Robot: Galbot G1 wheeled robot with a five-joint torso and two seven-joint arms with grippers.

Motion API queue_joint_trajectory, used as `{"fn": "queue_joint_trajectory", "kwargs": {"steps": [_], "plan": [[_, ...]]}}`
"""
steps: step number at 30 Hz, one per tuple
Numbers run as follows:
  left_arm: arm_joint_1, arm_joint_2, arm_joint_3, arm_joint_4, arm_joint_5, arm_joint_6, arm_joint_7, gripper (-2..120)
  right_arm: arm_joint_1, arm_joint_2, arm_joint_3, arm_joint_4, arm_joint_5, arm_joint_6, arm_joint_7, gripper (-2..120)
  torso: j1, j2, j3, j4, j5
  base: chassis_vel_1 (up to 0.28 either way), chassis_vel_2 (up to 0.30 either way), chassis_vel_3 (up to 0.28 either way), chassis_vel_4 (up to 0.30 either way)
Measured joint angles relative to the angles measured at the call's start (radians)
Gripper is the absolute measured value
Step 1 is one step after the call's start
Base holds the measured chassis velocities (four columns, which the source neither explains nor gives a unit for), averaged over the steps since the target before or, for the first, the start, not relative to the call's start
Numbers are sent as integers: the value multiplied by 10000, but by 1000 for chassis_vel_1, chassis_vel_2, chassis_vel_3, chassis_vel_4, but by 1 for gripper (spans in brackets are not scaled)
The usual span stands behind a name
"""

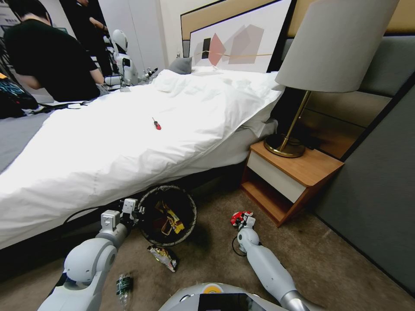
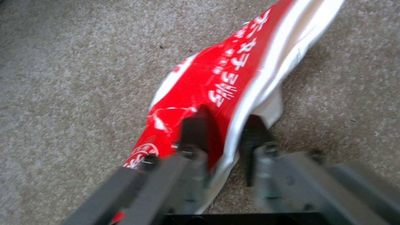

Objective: Pick up the trash bin, then pick up the garbage from the floor and place it into the trash bin.

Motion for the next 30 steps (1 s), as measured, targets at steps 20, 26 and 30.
{"fn": "queue_joint_trajectory", "kwargs": {"steps": [20,26,30], "plan": [[-13,-179,14,-134,29,-7,-8,1,-566,-583,483,2222,-1934,-41,-258,0,0,-1,0,-1,0,0,0,0,0],[-9,-206,14,-173,32,-8,-30,1,-1435,-1312,931,4770,-2242,-399,-576,0,0,0,0,-4,1,0,0,0,0],[11,-198,11,-215,32,-8,-44,1,-1871,-2111,1038,6516,-1939,-826,-815,0,0,0,0,-4,1,0,0,0,0]]}}
